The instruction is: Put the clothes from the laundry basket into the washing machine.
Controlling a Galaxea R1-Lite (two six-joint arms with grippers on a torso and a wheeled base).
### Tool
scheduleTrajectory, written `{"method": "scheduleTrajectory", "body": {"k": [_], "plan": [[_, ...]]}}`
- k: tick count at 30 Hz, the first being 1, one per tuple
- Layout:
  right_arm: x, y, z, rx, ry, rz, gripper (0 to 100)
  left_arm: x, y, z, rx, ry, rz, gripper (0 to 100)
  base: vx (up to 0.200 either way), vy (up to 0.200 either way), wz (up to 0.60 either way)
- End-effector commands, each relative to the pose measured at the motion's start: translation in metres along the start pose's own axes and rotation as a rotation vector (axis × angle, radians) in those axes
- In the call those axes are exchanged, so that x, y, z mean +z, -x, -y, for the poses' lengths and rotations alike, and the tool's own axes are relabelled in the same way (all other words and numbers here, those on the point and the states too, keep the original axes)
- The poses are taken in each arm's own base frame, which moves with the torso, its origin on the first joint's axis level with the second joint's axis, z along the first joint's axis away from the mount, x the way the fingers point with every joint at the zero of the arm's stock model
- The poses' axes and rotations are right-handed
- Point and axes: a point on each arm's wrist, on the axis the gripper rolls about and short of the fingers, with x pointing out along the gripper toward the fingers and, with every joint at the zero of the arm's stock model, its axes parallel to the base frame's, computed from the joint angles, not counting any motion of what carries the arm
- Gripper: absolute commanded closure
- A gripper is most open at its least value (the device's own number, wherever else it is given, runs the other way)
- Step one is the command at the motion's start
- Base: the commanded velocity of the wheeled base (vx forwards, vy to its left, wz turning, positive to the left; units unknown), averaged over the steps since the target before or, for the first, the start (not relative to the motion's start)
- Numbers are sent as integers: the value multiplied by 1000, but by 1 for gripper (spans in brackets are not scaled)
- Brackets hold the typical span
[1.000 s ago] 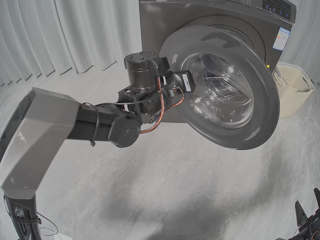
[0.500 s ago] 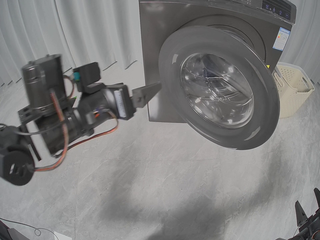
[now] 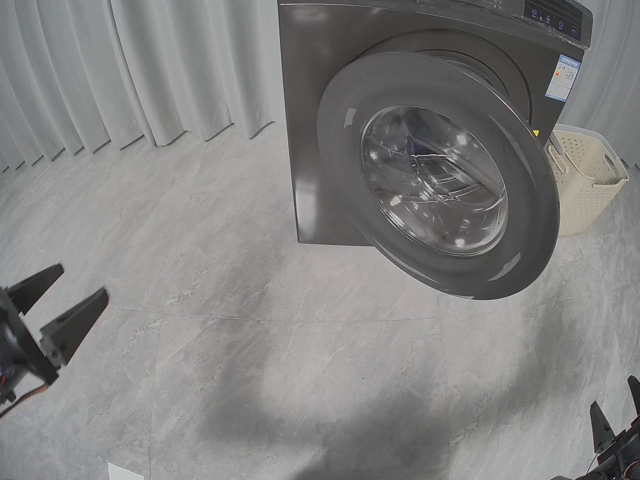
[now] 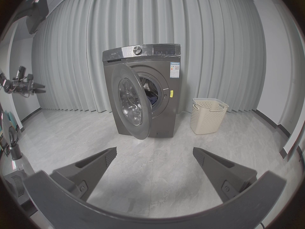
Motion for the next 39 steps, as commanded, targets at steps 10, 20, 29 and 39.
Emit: {"method": "scheduleTrajectory", "body": {"k": [10,20,29,39], "plan": [[-5,0,0,10,1,-4,0,-142,105,-6,430,-85,31,0,0,0,0],[-5,0,0,11,2,-4,0,-144,105,-4,365,-101,11,0,0,0,0],[-5,0,0,8,2,-4,0,-143,105,-4,370,-86,17,0,0,-178,0],[-5,0,0,-9,-6,-1,0,-144,105,-5,378,-92,14,0,0,-200,0]]}}
